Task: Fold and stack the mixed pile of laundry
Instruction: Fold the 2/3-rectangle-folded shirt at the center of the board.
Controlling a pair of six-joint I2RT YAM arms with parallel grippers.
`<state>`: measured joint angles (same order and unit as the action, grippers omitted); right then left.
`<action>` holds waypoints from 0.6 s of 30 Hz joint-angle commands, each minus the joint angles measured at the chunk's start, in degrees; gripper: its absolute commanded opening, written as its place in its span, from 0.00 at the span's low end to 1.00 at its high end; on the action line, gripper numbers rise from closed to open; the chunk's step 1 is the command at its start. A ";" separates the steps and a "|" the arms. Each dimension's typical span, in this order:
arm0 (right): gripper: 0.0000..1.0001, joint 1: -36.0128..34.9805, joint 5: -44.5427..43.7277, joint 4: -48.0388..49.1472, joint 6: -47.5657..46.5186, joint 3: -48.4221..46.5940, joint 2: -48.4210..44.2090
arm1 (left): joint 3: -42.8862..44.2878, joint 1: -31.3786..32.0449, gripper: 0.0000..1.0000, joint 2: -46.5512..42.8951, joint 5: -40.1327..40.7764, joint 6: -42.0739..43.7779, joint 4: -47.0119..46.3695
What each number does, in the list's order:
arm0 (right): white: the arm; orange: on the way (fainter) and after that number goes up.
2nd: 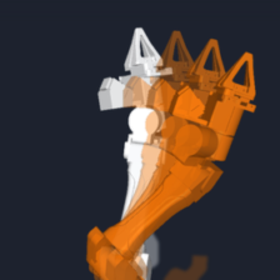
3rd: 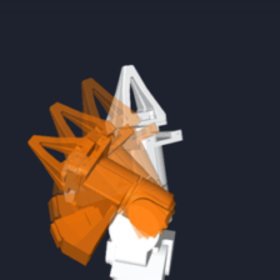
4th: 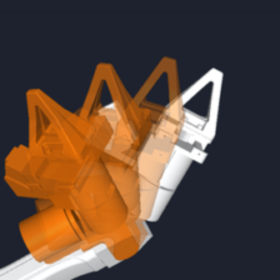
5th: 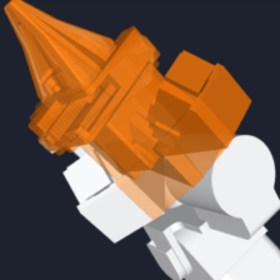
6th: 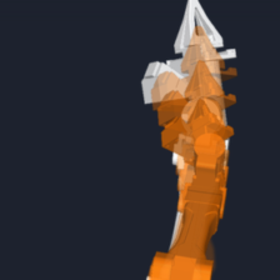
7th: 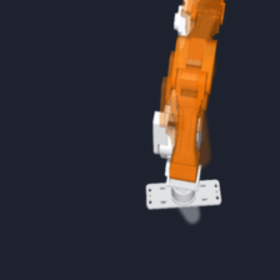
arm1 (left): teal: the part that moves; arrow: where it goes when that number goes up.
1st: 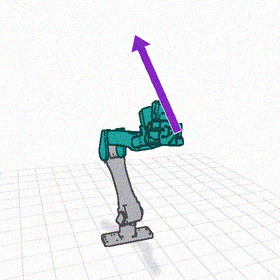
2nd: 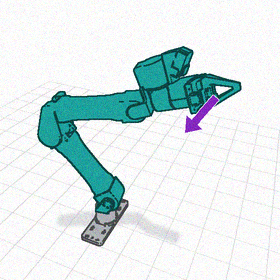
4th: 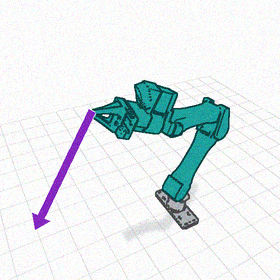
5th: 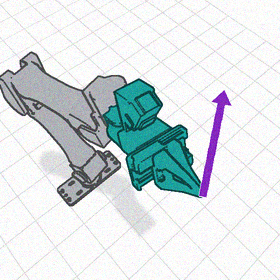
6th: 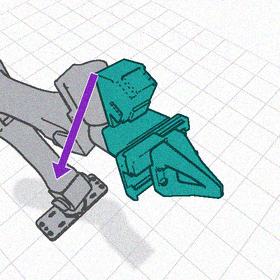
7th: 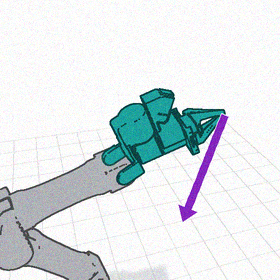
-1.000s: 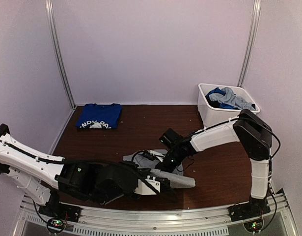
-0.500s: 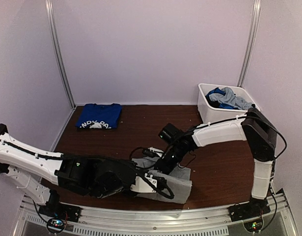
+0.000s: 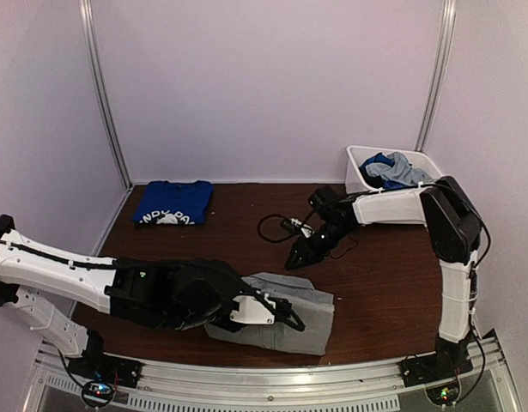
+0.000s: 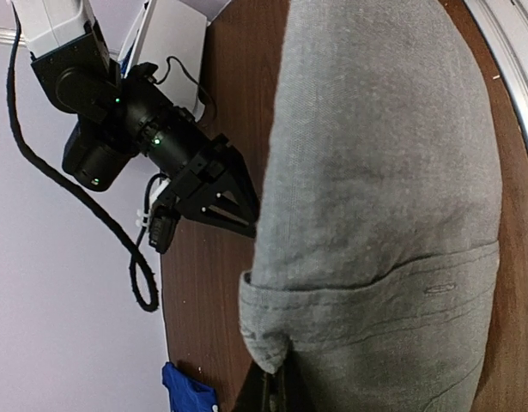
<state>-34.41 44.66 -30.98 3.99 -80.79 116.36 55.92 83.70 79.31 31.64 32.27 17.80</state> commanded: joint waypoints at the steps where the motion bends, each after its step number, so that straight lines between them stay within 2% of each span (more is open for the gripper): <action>1: 0.32 -0.99 -0.59 0.30 -0.98 -2.21 5.62 | 1.88 -3.06 0.00 2.62 -4.50 3.15 -4.82; 8: 0.24 -1.23 -0.52 0.18 -2.66 -0.92 9.98 | 1.30 -9.91 0.00 7.25 -8.88 6.23 -11.21; 13: 0.22 -1.27 1.09 1.53 -2.30 0.02 9.94 | 3.14 -14.44 0.00 12.28 -10.40 8.64 -15.63; 18: 0.21 -1.27 2.35 1.83 -2.54 -0.08 9.86 | 4.98 -16.05 0.00 17.93 -11.31 11.52 -20.92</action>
<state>-35.31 48.01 -28.45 2.61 -82.46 123.55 57.95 68.51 94.30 22.33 40.69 4.71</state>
